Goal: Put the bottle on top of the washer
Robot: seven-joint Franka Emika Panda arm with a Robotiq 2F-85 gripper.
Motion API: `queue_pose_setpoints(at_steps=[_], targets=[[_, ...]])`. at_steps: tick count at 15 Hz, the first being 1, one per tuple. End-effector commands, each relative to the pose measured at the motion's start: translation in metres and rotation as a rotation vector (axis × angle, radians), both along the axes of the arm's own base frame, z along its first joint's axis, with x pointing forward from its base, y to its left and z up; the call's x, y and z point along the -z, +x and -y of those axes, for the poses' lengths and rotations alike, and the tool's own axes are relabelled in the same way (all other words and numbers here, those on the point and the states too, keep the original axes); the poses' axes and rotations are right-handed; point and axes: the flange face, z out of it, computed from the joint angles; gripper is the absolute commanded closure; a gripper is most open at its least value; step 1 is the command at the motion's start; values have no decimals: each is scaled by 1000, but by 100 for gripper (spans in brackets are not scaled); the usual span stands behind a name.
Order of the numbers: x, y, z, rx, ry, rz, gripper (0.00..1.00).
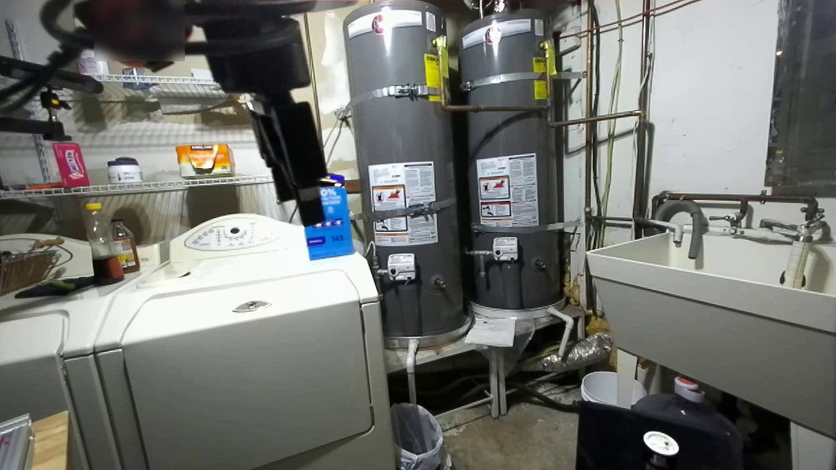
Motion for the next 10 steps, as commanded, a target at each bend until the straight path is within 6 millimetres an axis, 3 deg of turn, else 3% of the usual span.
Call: queue_pose_setpoints(at_steps=[1,7,8,10], targets=[[39,36,50,160,-47,-33,0],[99,81,106,360,-21,-193,0],[86,53,90,311,-38,-126,0],[95,60,94,313,-52,-157,0]])
